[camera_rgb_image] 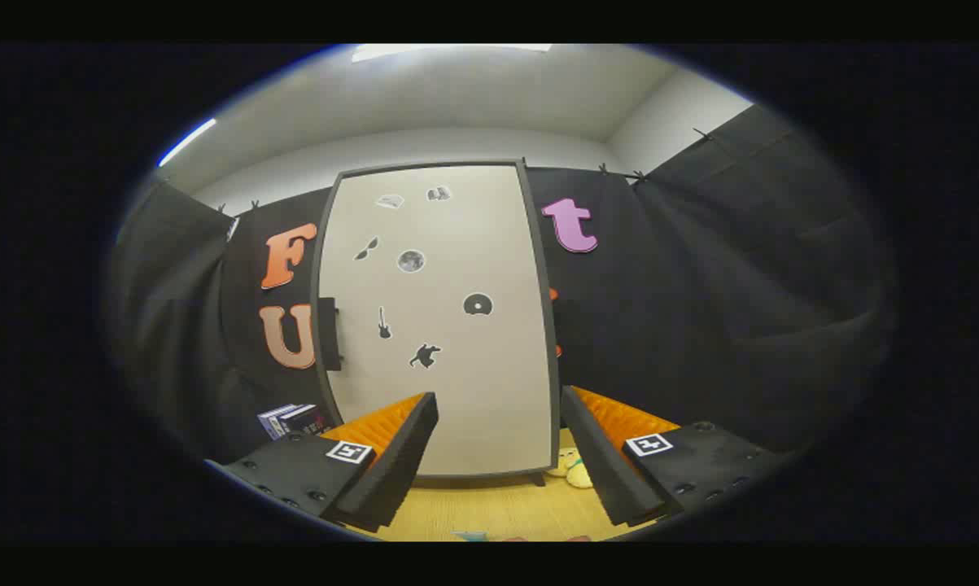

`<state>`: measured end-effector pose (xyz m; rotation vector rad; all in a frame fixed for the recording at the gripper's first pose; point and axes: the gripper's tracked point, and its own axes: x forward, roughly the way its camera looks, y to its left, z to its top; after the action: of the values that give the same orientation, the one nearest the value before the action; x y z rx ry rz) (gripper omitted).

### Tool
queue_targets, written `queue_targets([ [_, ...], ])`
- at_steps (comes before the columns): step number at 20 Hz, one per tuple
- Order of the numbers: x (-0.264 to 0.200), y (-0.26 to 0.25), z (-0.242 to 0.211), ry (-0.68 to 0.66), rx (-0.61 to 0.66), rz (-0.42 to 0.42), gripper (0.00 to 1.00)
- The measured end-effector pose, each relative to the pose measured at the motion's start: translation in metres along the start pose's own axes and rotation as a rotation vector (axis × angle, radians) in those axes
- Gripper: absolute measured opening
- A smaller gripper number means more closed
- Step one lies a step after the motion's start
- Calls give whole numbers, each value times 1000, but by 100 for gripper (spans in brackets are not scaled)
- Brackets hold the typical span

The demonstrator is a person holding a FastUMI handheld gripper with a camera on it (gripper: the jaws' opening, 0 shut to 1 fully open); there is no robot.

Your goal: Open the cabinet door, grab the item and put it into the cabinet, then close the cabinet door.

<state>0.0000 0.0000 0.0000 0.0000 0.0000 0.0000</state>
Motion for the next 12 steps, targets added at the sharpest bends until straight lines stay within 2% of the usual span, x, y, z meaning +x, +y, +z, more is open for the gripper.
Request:
queue_targets([
  [12,-3,5,-3,10,6,5,97],
])
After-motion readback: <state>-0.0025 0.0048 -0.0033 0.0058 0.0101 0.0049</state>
